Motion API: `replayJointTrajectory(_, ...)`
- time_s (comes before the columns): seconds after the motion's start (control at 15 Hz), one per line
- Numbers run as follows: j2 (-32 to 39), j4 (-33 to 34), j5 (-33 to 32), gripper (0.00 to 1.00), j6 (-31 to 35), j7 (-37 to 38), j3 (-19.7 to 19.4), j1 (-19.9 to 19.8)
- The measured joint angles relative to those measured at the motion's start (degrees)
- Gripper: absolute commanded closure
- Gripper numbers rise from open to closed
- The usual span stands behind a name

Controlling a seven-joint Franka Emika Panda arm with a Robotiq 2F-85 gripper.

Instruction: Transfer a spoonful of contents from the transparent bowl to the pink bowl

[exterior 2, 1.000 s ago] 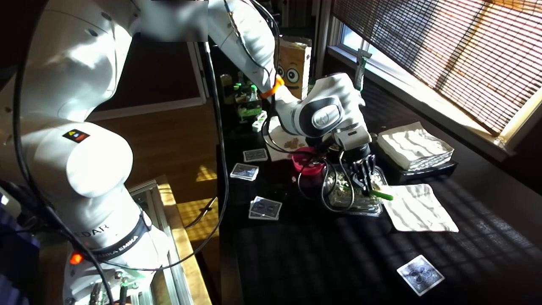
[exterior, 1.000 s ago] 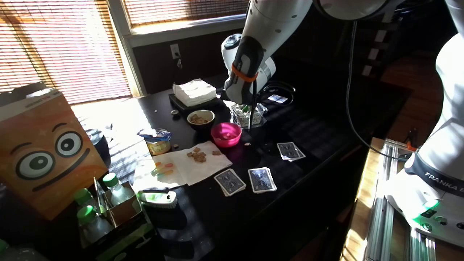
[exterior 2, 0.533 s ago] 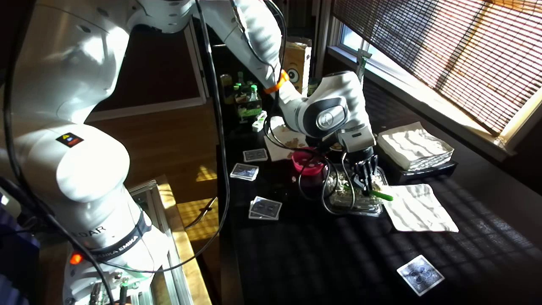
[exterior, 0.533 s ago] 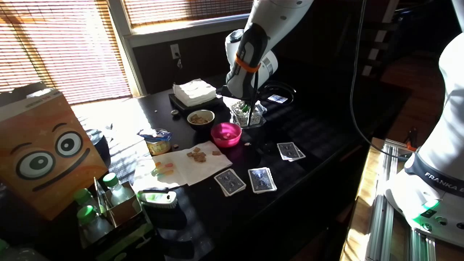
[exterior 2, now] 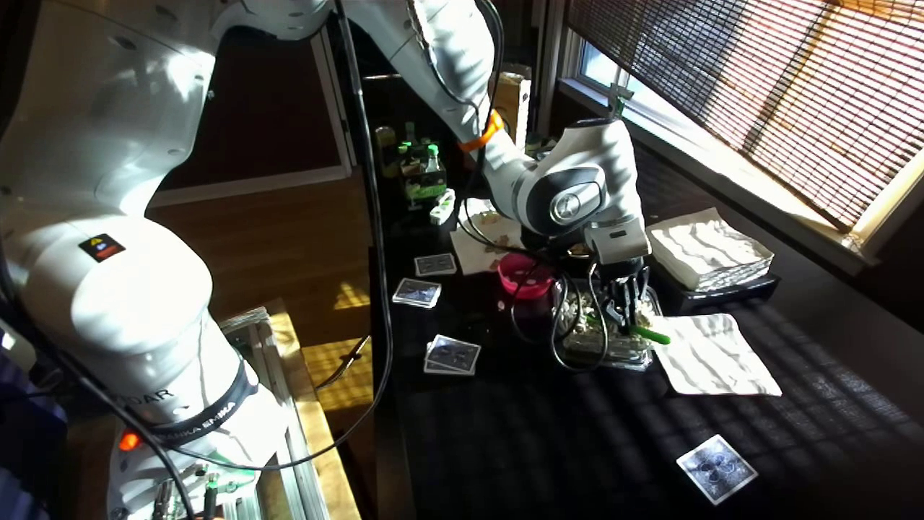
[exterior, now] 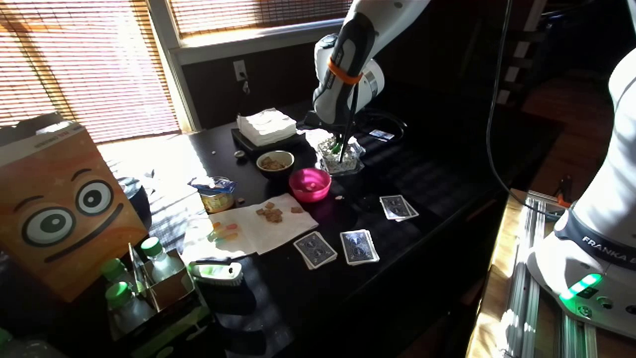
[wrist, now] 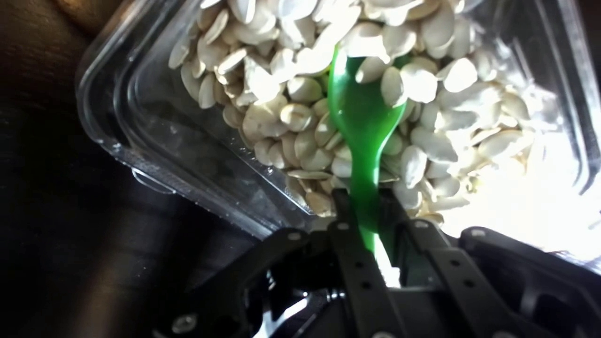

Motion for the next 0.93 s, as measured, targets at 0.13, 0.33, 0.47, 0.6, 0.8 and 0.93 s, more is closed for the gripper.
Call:
replayJointTrajectory(0.13,-0.9,0.2,-0.8,0.95,-0.4,0.0,1.6,-1.9)
replayJointTrajectory(0.33,-2.3,0.6,-1.5,0.95,-0.9,0.0,4.2,-5.0)
replayJointTrajectory(0.47,-3.0,0.9,-1.9,0.95,-1.4,0.0,6.0,-7.0)
replayJointTrajectory(0.6,-3.7,1.2,-2.3,0.95,-1.8,0.0,7.7,-9.0)
replayJointTrajectory(0.8,-4.6,1.4,-3.0,0.95,-2.0,0.0,9.8,-11.6)
replayJointTrajectory(0.93,-5.0,1.4,-3.7,0.95,-2.0,0.0,10.8,-13.0)
